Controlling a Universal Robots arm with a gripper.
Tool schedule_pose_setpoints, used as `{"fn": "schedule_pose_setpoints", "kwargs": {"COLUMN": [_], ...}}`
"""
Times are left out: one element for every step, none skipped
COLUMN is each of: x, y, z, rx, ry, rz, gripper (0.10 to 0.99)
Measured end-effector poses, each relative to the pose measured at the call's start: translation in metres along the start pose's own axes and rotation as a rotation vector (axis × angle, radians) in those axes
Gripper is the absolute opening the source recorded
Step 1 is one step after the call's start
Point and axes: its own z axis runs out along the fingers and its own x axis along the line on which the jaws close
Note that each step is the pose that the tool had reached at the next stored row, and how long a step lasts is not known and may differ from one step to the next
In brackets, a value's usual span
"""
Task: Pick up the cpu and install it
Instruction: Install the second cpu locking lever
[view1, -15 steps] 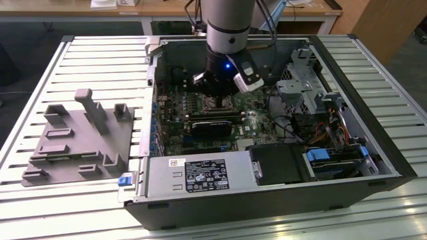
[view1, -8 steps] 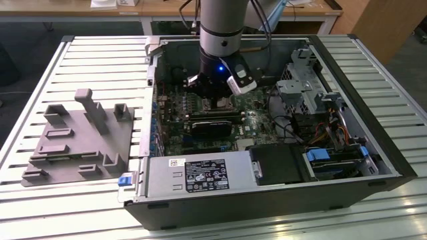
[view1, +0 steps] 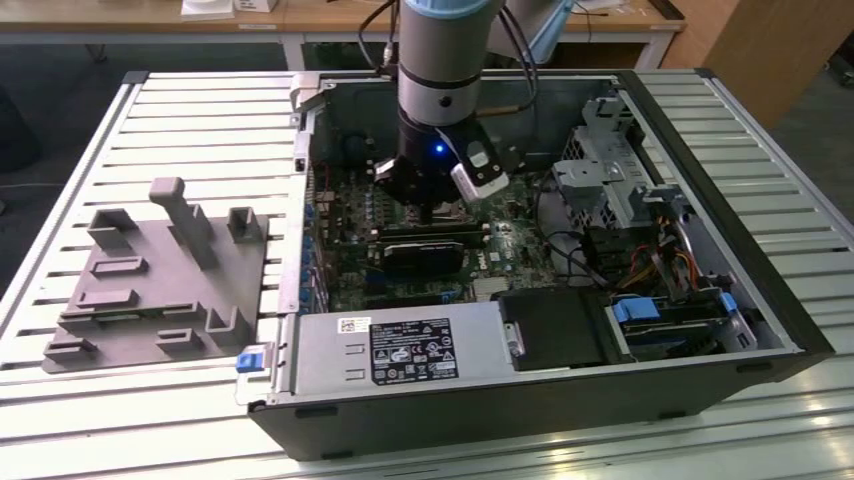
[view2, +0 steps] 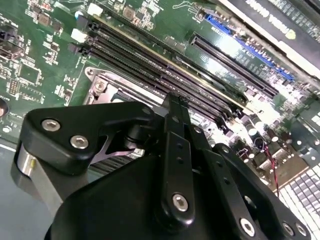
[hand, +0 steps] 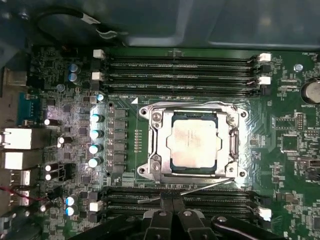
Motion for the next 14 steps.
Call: {"fn": "schedule_pose_setpoints", "kwargs": {"x": [0.0000, 0.0000, 0.0000, 0.0000, 0.0002, 0.0007, 0.0015, 0.0025, 0.0036, 0.0050, 0.0063, 0.0076, 0.0092, 0.0112], "y": [-0.0016, -0.0032, -0.0047, -0.0065, -0.0082, -0.0096, -0.0108, -0.0116, -0.0121, -0.0125, -0.0127, -0.0128, -0.0130, -0.0133], "z": [0.0001, 0.0002, 0.0001, 0.0001, 0.0001, 0.0002, 0.0003, 0.0004, 0.0006, 0.0009, 0.0012, 0.0018, 0.0025, 0.0032], "rx": [-0.013, -0.025, -0.037, -0.047, -0.052, -0.055, -0.058, -0.060, -0.063, -0.066, -0.070, -0.073, -0.076, -0.079], "ry": [-0.0002, -0.0006, -0.0006, -0.0008, -0.0008, -0.0008, -0.0008, -0.0008, -0.0009, -0.0009, -0.0009, -0.0010, -0.0010, -0.0009], "rz": [0.000, 0.000, 0.000, -0.001, -0.001, -0.001, -0.001, 0.000, -0.001, -0.001, -0.001, -0.001, -0.001, -0.001], "gripper": [0.106, 0.106, 0.106, 0.106, 0.106, 0.106, 0.106, 0.106, 0.106, 0.106, 0.106, 0.106, 0.106, 0.106]}}
